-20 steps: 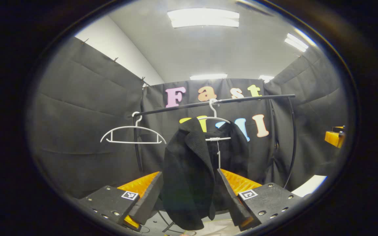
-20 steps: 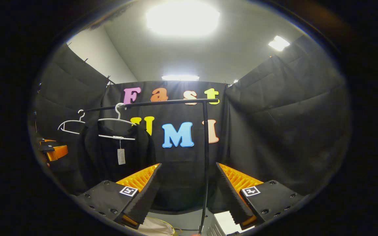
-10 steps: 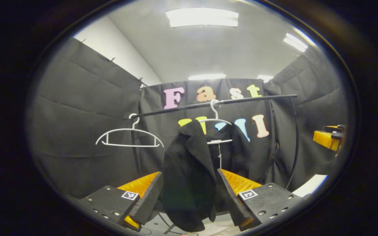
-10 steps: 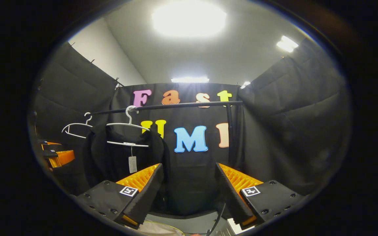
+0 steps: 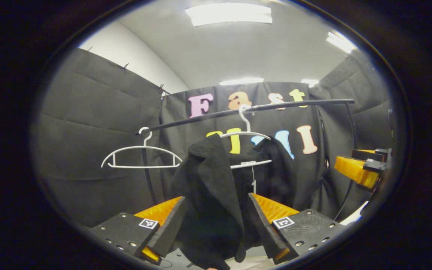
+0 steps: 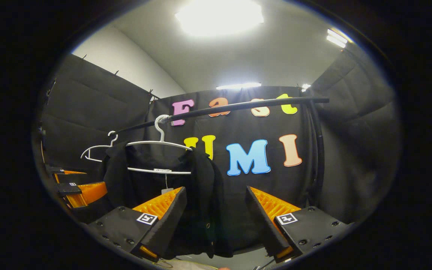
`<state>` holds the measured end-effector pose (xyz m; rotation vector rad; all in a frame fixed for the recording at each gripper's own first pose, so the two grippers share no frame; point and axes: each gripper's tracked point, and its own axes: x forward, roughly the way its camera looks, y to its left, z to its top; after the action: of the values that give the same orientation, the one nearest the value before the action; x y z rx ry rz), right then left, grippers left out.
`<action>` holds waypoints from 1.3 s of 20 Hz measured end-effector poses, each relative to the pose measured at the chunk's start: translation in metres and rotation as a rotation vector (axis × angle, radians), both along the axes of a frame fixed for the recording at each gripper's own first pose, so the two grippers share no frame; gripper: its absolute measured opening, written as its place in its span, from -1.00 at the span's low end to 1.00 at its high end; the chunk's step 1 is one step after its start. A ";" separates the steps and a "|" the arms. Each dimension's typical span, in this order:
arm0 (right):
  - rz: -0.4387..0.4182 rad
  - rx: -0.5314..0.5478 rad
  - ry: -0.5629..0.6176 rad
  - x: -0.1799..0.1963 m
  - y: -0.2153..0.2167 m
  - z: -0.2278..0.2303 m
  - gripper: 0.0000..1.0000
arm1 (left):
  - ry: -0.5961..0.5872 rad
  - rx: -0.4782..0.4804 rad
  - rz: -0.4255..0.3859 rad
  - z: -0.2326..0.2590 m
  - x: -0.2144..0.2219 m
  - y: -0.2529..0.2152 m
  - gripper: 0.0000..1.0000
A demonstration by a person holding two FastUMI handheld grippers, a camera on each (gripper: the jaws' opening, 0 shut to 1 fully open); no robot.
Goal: Grasp the clothes on the hanger with both hands and then place them into the laundry hamper below.
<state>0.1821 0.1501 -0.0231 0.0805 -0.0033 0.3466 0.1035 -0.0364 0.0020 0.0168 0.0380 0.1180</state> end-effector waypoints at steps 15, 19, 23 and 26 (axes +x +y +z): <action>0.163 0.042 0.103 0.110 0.072 -0.041 0.93 | 0.047 0.016 0.182 -0.021 0.081 0.014 0.87; 0.153 0.031 0.095 0.137 0.087 -0.045 0.93 | 0.068 0.010 0.224 -0.029 0.094 0.022 0.87; 0.156 0.021 0.133 0.157 0.106 -0.058 0.93 | 0.075 0.022 0.261 -0.034 0.108 0.029 0.87; 0.159 -0.003 0.147 0.167 0.116 -0.067 0.93 | 0.082 0.025 0.283 -0.039 0.116 0.033 0.87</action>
<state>0.3486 0.2658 -0.0902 0.1039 0.1501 0.4988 0.2199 -0.0033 -0.0373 0.0409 0.1208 0.4011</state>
